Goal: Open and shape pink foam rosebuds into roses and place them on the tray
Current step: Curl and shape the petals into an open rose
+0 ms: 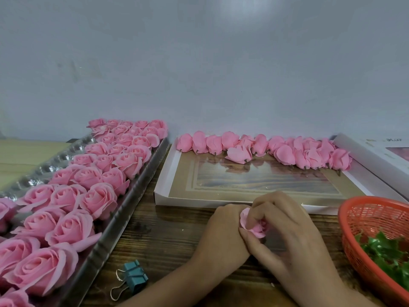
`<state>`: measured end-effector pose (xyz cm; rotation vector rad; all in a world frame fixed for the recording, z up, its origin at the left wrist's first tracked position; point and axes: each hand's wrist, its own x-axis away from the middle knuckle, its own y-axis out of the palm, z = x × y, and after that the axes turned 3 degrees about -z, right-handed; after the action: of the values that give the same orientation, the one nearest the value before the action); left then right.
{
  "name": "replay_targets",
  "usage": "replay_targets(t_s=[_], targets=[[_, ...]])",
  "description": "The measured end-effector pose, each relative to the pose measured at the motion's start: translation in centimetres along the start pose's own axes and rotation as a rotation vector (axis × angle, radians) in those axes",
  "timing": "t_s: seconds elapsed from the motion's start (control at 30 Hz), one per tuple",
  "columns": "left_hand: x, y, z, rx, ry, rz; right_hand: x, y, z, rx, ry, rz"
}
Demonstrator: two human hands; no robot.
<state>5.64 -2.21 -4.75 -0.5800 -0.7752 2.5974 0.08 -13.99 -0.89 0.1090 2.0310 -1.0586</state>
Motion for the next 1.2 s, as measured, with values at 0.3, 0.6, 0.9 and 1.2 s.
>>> replay_targets(t_s=[0.3, 0.6, 0.9, 1.2], targets=[[0.6, -2.0, 2.1, 0.346, 0.029, -0.009, 0.1, -0.1, -0.5, -0.102, 0.031, -0.052], [0.3, -2.8, 2.6, 0.378, -0.100, 0.121, 0.1, -0.2, -0.3, -0.244, 0.071, 0.101], [0.1, -2.6, 3.2, 0.312, -0.155, -0.027, 0.1, 0.1, 0.4, -0.187, 0.085, 0.126], [0.2, -2.7, 2.7, 0.267, -0.107, 0.073, 0.2, -0.3, 0.5, -0.042, 0.025, 0.127]])
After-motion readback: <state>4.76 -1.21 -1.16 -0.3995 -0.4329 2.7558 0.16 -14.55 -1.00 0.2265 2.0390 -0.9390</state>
